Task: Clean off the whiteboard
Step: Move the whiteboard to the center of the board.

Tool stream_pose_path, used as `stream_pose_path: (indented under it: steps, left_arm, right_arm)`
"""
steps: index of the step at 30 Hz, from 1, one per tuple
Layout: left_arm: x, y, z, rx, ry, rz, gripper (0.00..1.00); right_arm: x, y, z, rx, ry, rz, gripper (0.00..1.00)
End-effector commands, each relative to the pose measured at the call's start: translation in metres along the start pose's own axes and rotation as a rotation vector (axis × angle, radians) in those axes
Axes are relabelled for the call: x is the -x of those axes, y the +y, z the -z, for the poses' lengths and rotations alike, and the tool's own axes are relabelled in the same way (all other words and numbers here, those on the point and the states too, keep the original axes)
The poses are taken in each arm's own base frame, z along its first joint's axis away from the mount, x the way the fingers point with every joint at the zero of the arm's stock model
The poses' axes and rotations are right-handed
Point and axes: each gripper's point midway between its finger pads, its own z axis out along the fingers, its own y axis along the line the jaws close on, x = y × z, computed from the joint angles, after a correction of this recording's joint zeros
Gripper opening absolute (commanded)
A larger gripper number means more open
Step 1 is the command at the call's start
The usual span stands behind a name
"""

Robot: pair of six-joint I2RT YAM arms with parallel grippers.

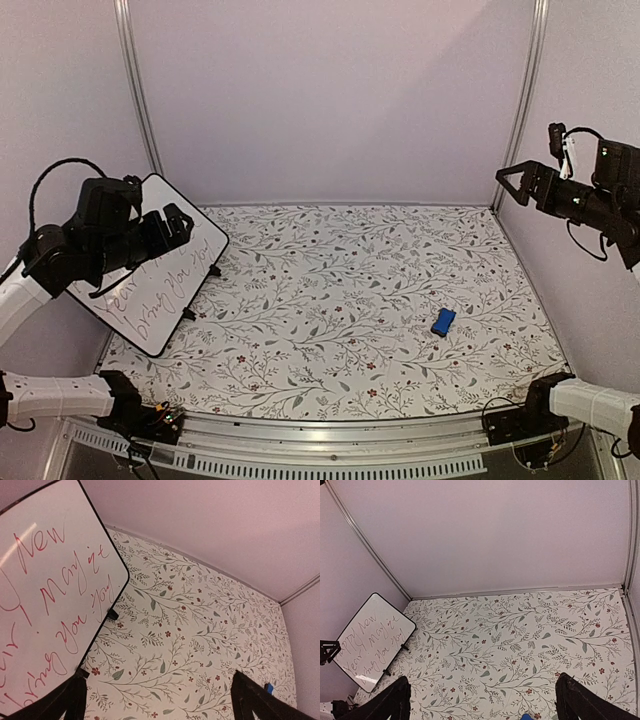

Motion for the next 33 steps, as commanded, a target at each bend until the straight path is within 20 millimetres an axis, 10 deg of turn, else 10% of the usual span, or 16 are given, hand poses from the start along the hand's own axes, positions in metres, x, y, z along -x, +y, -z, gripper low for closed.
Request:
stream_pose_path:
  steps: [1, 16, 33]
  left_arm:
    - [-0.014, 0.011, -0.010, 0.066, 0.020, 0.055, 1.00]
    - [-0.054, 0.023, -0.076, 0.313, 0.075, 0.183, 1.00]
    - [-0.101, 0.056, -0.153, 0.710, 0.005, 0.327, 0.86]
  right_arm:
    - [-0.003, -0.014, -0.004, -0.057, -0.011, -0.026, 0.99]
    - [-0.042, -0.041, -0.038, -0.091, 0.076, -0.030, 0.99]
    - [-0.057, -0.026, -0.052, 0.034, 0.128, -0.070, 0.99]
